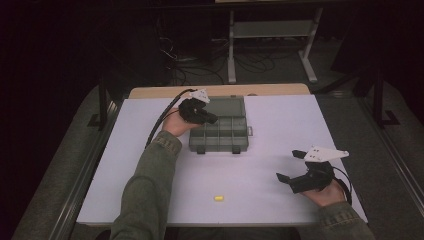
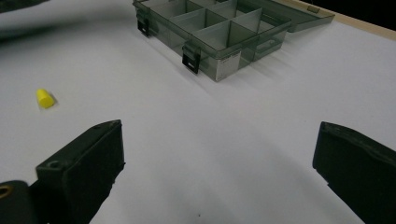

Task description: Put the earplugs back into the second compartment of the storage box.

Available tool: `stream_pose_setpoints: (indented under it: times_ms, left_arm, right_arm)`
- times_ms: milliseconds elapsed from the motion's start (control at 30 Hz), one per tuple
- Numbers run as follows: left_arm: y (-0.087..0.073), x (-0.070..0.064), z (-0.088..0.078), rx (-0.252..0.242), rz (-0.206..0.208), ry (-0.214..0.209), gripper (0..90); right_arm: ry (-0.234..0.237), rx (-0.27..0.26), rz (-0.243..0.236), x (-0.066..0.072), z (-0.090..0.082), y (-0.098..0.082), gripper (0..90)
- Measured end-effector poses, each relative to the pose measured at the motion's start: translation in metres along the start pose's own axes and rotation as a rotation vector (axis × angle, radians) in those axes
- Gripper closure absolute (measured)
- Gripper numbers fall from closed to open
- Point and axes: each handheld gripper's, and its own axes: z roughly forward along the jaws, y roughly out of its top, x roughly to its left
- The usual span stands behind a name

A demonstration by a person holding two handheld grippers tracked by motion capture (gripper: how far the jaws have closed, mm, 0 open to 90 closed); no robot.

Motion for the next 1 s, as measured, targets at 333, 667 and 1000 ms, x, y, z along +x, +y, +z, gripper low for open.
stream_pose_setpoints:
  times_ms: [333,667,1000]
  left_arm:
    - [-0.017,0.014,0.019,0.06,-0.061,0.003,73.2]
    - [-0.002,0.0,0.002,-0.017,-0.047,0.034,34.9]
    - [0.01,-0.015,-0.02,-0.041,-0.077,0.077,1.5]
  right_arm:
    - [0.004,0.017,-0.004,0.0,0.003,-0.002,1.5]
    - [0.003,0.012,-0.001,0.0,0.002,-0.001,1.5]
    - [0.0,-0.003,-0.002,0.001,-0.001,-0.001,1.5]
